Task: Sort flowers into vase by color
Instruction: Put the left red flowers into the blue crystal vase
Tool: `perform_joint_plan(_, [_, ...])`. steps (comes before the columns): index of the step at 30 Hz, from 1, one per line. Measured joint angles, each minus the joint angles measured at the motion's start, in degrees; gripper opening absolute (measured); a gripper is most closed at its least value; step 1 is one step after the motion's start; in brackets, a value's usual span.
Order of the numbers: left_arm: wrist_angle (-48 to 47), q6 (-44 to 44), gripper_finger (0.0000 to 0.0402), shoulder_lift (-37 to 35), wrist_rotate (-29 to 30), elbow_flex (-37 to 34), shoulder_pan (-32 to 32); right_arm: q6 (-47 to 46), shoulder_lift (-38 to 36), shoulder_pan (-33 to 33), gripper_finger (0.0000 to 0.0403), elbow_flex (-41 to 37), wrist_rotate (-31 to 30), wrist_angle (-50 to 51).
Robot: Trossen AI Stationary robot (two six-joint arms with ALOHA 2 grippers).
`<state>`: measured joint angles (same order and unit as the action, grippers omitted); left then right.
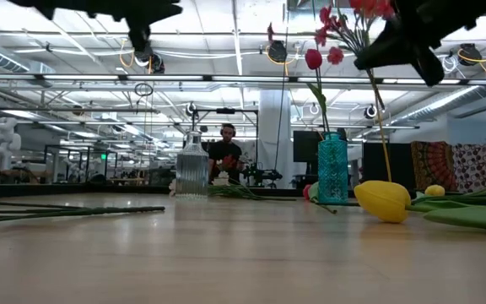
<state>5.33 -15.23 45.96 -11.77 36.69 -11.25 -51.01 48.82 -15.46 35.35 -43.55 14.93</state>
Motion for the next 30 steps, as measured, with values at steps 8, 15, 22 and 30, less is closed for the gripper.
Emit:
perform_joint_plan(8, [0.3,-1.5,0.0081,-5.5,0.6,-3.9,0.0,16.5,-0.7,4.2,0.0001,-8.4,0.1,-24.1])
perform_joint_plan(15, [0.3,-2.2,0.0081,-5.5,1.1,-3.9,0.0,27.8,-0.2,12.0,0.0001,-8.5,0.5,-30.8])
perform_joint_plan(22, [0.1,-2.5,0.0081,-5.5,1.3,-3.9,0.0,37.8,3.1,20.8,0.0001,-8.5,7.9,-37.4])
perform_joint_plan(30, [0.1,-3.2,0.0081,-5.5,1.3,-3.9,0.0,42.4,5.4,25.4,0.0001,-8.5,8.1,-39.8])
